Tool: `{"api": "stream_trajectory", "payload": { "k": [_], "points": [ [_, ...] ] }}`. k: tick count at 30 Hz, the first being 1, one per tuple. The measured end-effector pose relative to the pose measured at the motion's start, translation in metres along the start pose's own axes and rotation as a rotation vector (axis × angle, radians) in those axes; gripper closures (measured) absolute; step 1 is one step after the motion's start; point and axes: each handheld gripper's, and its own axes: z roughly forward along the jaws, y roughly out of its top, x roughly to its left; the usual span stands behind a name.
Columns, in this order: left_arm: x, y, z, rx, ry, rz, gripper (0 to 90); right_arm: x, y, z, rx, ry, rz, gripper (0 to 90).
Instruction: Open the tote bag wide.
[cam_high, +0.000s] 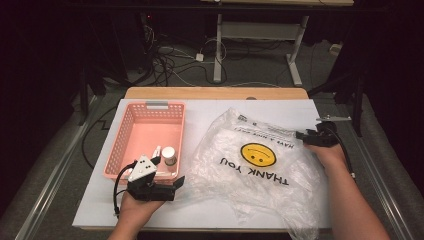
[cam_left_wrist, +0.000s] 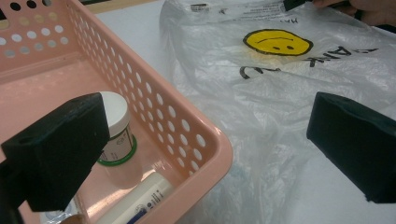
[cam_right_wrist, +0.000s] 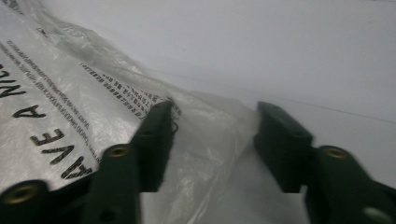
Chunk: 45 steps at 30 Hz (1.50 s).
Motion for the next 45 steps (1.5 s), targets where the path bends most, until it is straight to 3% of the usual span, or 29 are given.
{"api": "stream_trajectory", "payload": {
  "k": [4,7,10,12,15,21,23,28,33,36,38,39,40,41,42,44,45],
  "points": [
    [-0.001,0.000,0.000,-0.002,-0.005,-0.001,0.0,0.013,0.000,0.001,0.023,0.008,-0.095,85.6],
    [-0.002,0.000,-0.001,-0.003,-0.007,-0.001,0.0,0.017,0.001,0.000,0.021,-0.009,-0.122,89.0],
    [-0.004,0.001,-0.001,-0.004,-0.012,0.006,0.0,0.013,0.005,-0.006,-0.034,-0.051,-0.093,89.3],
    [-0.004,0.001,0.000,-0.001,-0.014,0.009,0.0,0.009,0.006,-0.008,-0.044,-0.065,-0.084,89.4],
    [-0.005,0.001,0.001,0.001,-0.013,0.014,0.0,-0.013,0.007,-0.016,-0.078,-0.122,-0.006,89.4],
    [-0.002,0.007,0.001,0.009,0.006,0.033,0.0,-0.042,0.008,-0.028,-0.107,-0.213,0.059,89.4],
    [0.001,0.013,-0.002,-0.007,0.004,0.020,0.0,-0.046,0.008,-0.032,-0.116,-0.237,0.075,89.3],
    [0.002,0.016,-0.006,-0.020,0.018,0.036,0.0,-0.047,0.007,-0.037,-0.127,-0.253,0.098,89.4],
    [0.003,0.008,-0.006,-0.032,0.010,0.005,0.0,-0.037,0.000,-0.034,-0.113,-0.260,0.075,89.3],
    [0.006,0.002,-0.008,-0.035,0.015,-0.012,0.0,-0.035,-0.005,-0.030,-0.102,-0.260,0.089,88.7],
    [0.008,-0.002,-0.009,-0.039,0.020,-0.029,0.0,-0.035,-0.006,-0.030,-0.096,-0.244,0.088,81.6],
    [0.009,-0.003,-0.009,-0.043,0.011,-0.041,0.0,-0.036,-0.005,-0.033,-0.101,-0.221,0.087,68.3],
    [0.010,-0.004,-0.008,-0.046,0.003,-0.054,0.0,-0.036,-0.005,-0.033,-0.101,-0.221,0.087,68.3],
    [0.010,-0.005,-0.008,-0.050,0.000,-0.061,0.0,-0.035,-0.003,-0.040,-0.129,-0.222,0.092,57.3],
    [0.010,-0.006,-0.008,-0.050,-0.001,-0.061,0.0,-0.035,-0.003,-0.040,-0.129,-0.222,0.092,57.3],
    [0.008,-0.006,-0.008,-0.053,0.011,-0.050,0.0,-0.033,-0.002,-0.053,-0.155,-0.224,0.072,46.8],
    [0.007,-0.006,-0.008,-0.054,-0.004,-0.048,0.0,-0.031,-0.002,-0.058,-0.167,-0.226,0.067,44.2]
  ]
}}
